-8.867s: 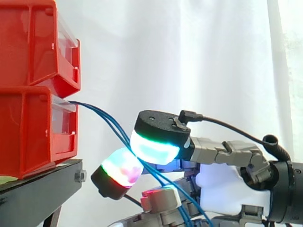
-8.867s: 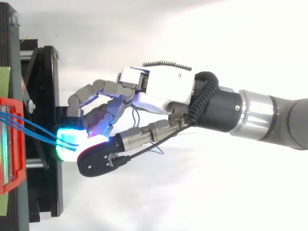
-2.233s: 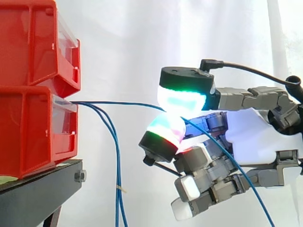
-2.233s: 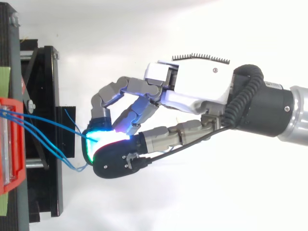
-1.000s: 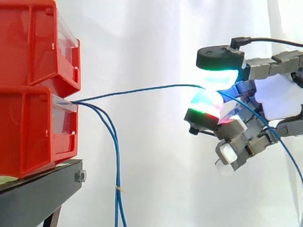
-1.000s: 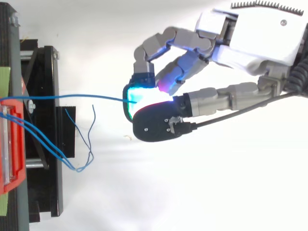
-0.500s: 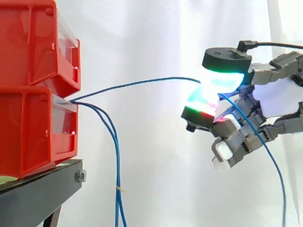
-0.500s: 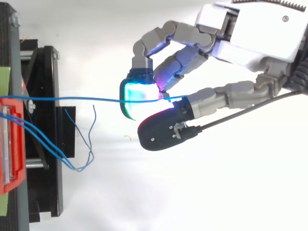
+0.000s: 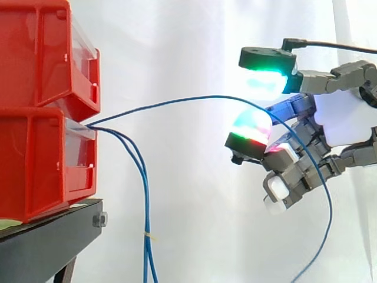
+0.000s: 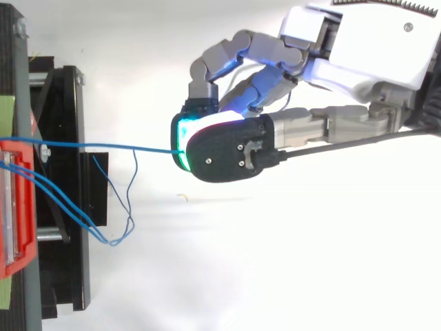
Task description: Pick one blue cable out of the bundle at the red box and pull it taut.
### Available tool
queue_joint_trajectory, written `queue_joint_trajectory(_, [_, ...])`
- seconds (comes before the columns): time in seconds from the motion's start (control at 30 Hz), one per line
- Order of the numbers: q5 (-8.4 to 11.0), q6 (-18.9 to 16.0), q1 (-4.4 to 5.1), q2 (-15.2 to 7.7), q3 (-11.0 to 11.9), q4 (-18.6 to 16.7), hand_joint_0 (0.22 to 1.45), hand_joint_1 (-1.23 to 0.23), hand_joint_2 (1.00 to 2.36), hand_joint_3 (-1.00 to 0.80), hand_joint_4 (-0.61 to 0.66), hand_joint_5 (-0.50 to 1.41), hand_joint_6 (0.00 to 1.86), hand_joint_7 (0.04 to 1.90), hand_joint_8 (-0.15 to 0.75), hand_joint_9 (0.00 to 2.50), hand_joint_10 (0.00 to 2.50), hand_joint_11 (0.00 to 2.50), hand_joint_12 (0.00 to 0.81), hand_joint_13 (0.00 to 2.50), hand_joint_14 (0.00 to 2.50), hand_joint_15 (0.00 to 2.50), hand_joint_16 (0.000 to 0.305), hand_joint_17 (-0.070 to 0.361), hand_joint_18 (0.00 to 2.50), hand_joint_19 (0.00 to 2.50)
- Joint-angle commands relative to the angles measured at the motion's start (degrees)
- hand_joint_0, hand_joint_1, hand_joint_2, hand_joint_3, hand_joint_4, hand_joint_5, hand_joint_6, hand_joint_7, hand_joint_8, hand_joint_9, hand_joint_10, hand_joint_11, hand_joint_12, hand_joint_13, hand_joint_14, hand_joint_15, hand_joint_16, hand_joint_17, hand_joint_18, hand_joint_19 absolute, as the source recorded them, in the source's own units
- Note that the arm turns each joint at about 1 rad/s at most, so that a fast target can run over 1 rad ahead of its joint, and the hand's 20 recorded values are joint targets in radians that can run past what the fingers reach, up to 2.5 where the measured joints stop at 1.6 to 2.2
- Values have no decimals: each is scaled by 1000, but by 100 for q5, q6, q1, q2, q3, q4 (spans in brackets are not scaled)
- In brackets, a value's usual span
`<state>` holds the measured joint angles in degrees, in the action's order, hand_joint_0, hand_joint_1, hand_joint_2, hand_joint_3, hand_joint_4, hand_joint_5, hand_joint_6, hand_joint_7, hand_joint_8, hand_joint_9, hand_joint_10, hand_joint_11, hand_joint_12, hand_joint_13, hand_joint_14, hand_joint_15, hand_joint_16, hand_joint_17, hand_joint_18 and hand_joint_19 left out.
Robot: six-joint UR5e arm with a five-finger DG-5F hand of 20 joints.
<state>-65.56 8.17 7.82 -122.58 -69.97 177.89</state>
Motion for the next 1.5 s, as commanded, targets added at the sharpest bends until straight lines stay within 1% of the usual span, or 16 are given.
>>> queue_joint_trajectory(0.0, [0, 0, 0, -2, 1, 0, 603, -511, 1012, -330, 145, -164, 902, 1083, 345, 979, 12, 1219, 378, 782, 22, 621, 52, 117, 575, 489])
queue_joint_trajectory(0.07, [0, 0, 0, -2, 1, 0, 599, -554, 1014, -261, 151, -163, 904, 1094, 346, 986, 11, 1220, 379, 790, 21, 614, 52, 118, 588, 476])
queue_joint_trajectory(0.13, [0, 0, 0, -2, 1, 0, 598, -588, 1014, -219, 158, -159, 909, 1085, 365, 994, 8, 1220, 393, 802, 21, 606, 55, 124, 615, 460])
queue_joint_trajectory(0.4, [9, 0, 0, 6, -7, 0, 602, -657, 1014, -163, 172, -160, 918, 1060, 371, 995, 8, 1219, 398, 817, 20, 600, 56, 127, 636, 446])
queue_joint_trajectory(0.5, [9, 0, 0, -2, 1, 0, 607, -660, 1014, -188, 188, -162, 918, 1049, 361, 991, 7, 1224, 391, 812, 19, 608, 56, 125, 632, 447])
queue_joint_trajectory(0.57, [9, 0, 0, -2, 1, 0, 598, -650, 1014, -249, 187, -166, 913, 1061, 347, 977, 10, 1230, 373, 799, 20, 617, 52, 118, 605, 462])
queue_joint_trajectory(0.63, [9, 0, 9, -2, 1, 0, 579, -627, 1009, -360, 185, -167, 908, 1045, 347, 982, 10, 1225, 376, 802, 20, 618, 52, 118, 607, 470])
queue_joint_trajectory(0.73, [17, 0, 9, -2, 1, 0, 568, -599, 1007, -398, 180, -167, 905, 1035, 349, 986, 10, 1215, 379, 802, 21, 616, 53, 119, 609, 471])
queue_joint_trajectory(1.13, [17, 0, 9, -2, 1, 0, 554, -585, 1006, -426, 175, -167, 900, 1043, 355, 989, 9, 1230, 383, 799, 20, 617, 53, 120, 607, 478])
queue_joint_trajectory(1.2, [17, 0, 9, -2, 1, 0, 556, -588, 1007, -414, 176, -166, 899, 1054, 351, 989, 10, 1220, 382, 797, 22, 617, 53, 119, 606, 475])
queue_joint_trajectory(1.23, [17, 0, 9, -2, 1, 0, 585, -599, 1010, -366, 171, -164, 899, 1065, 343, 985, 10, 1211, 379, 794, 20, 617, 52, 117, 598, 472])
queue_joint_trajectory(1.3, [17, 0, 9, 6, -7, 0, 604, -632, 1013, -291, 163, -160, 903, 1088, 343, 987, 11, 1213, 375, 795, 22, 613, 52, 116, 596, 475])
queue_joint_trajectory(1.33, [17, 0, 18, -2, 1, 0, 598, -645, 1015, -231, 156, -156, 909, 1088, 353, 996, 12, 1206, 384, 804, 20, 607, 53, 120, 611, 467])
queue_joint_trajectory(1.47, [17, 0, 9, -2, 1, 0, 603, -701, 1015, -131, 146, -151, 918, 1087, 373, 1015, 7, 1223, 394, 829, 19, 598, 56, 127, 654, 442])
